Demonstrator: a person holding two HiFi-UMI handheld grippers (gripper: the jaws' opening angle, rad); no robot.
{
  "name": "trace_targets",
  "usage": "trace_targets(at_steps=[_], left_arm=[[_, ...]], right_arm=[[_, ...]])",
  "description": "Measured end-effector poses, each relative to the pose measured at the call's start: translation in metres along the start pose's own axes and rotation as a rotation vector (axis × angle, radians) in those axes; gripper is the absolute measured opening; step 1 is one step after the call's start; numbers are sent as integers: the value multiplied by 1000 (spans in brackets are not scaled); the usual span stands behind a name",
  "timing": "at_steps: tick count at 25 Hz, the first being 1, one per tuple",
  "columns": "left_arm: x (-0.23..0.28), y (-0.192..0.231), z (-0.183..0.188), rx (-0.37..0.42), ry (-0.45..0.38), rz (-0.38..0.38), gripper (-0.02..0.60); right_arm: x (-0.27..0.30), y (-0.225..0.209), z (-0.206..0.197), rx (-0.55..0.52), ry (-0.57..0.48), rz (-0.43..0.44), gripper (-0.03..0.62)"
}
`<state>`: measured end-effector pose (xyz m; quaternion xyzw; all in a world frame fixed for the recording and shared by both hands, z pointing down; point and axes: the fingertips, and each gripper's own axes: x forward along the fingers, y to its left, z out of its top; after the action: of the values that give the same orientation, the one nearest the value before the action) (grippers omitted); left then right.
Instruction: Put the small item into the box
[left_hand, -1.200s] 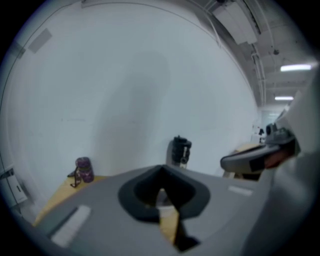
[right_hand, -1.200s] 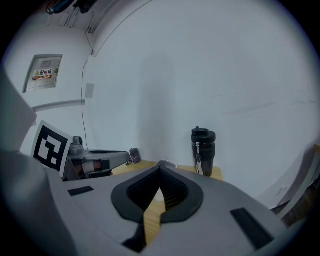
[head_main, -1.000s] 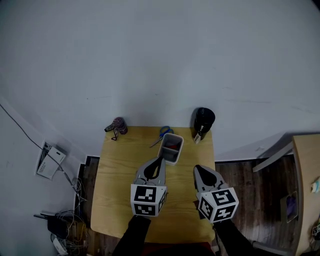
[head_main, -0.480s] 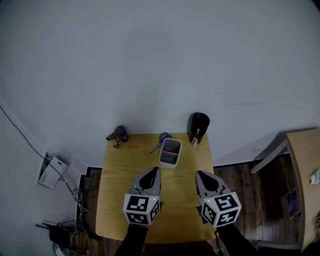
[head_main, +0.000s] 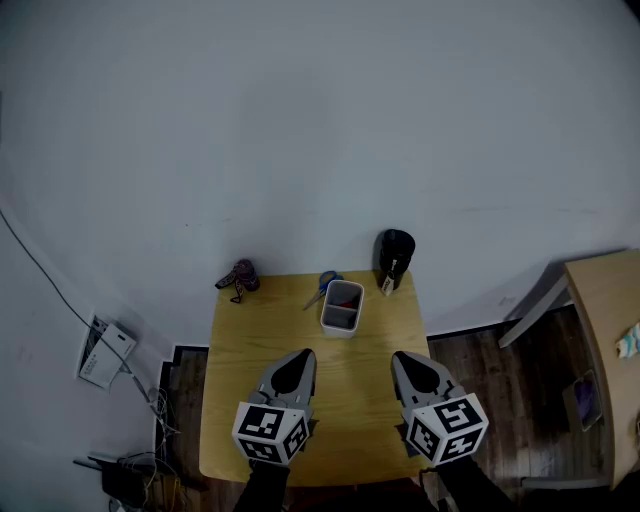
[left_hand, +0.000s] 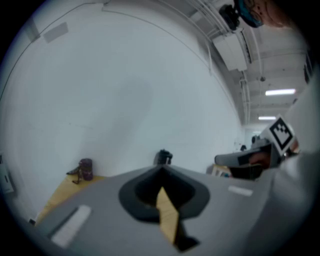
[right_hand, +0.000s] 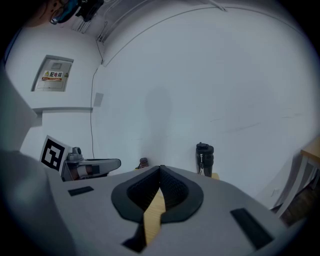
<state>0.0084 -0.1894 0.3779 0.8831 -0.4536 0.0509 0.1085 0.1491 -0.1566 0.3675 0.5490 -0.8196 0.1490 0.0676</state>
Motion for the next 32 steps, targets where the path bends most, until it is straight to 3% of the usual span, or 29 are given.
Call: trace_targets(at_steps=[15, 32], left_arm=[[-59, -9, -4, 33, -7, -31, 3], [-117, -5, -16, 15, -25, -73, 3]], right_arm=[[-35, 44, -9, -11, -28, -16, 8], [-65, 98, -26, -27, -59, -47, 8]])
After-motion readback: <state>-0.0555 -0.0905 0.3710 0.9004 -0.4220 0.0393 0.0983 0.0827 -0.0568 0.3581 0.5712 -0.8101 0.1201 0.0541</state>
